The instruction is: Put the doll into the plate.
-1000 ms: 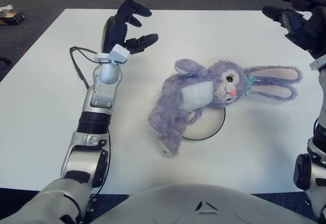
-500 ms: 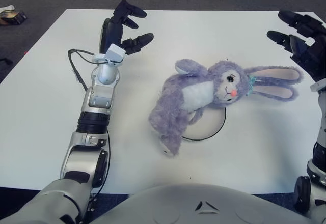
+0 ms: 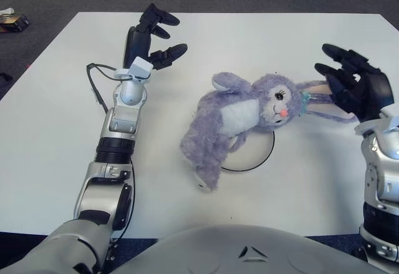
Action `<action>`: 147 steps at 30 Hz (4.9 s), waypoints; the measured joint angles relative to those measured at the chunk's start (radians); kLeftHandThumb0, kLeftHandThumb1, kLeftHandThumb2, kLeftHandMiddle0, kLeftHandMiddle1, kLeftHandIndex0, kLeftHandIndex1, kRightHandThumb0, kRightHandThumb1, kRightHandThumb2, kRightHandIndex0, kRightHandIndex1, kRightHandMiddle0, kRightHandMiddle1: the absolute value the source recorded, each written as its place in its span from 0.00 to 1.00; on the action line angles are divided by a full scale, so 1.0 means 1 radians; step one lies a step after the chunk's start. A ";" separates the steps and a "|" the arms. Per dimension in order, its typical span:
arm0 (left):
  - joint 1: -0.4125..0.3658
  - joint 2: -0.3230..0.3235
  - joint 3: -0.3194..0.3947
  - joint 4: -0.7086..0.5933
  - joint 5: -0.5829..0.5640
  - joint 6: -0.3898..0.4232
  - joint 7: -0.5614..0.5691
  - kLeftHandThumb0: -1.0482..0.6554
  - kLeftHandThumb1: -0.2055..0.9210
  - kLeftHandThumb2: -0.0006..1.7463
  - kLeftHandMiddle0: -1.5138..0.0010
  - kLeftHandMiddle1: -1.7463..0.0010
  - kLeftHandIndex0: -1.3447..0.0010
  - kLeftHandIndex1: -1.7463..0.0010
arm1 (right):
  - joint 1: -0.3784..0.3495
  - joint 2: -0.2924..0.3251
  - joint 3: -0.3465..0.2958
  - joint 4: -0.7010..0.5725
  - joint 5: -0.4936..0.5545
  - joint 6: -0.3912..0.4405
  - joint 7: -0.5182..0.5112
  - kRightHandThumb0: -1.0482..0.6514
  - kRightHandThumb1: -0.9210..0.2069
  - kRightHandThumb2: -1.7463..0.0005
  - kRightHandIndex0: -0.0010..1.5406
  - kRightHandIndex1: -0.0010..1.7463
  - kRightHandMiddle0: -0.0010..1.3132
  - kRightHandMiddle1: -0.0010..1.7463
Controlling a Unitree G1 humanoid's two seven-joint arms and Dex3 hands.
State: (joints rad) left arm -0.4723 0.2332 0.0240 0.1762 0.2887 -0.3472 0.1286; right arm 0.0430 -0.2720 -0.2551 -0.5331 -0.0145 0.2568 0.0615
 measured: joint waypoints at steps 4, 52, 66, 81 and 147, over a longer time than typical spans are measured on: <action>0.008 -0.002 -0.001 0.013 -0.009 -0.015 0.000 0.61 1.00 0.13 0.65 0.16 0.65 0.29 | 0.000 0.020 0.003 0.000 0.011 0.044 -0.003 0.35 0.00 0.79 0.42 0.00 0.44 0.04; 0.017 -0.018 -0.006 0.028 -0.040 -0.017 0.000 0.61 0.98 0.15 0.65 0.16 0.64 0.31 | -0.290 0.138 0.126 0.506 0.030 0.001 -0.047 0.32 0.00 0.69 0.45 0.00 0.32 0.24; 0.027 -0.018 -0.007 0.027 -0.041 -0.017 0.000 0.61 0.97 0.15 0.65 0.16 0.64 0.31 | -0.337 0.133 0.146 0.515 0.019 -0.028 -0.047 0.32 0.00 0.66 0.45 0.00 0.26 0.33; 0.029 -0.018 -0.007 0.030 -0.042 -0.018 0.000 0.61 0.97 0.15 0.65 0.16 0.64 0.31 | -0.318 0.128 0.146 0.474 0.016 -0.028 -0.040 0.32 0.00 0.65 0.46 0.00 0.25 0.34; 0.028 -0.040 -0.029 0.035 -0.040 -0.013 -0.009 0.61 0.97 0.16 0.67 0.14 0.63 0.31 | -0.526 -0.348 0.411 0.372 -0.432 -0.271 0.450 0.21 0.00 0.87 0.20 0.00 0.23 0.06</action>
State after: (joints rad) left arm -0.4439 0.1928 -0.0046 0.2116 0.2486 -0.3606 0.1196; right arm -0.4828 -0.6203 0.1556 -0.1615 -0.4470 -0.0145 0.5111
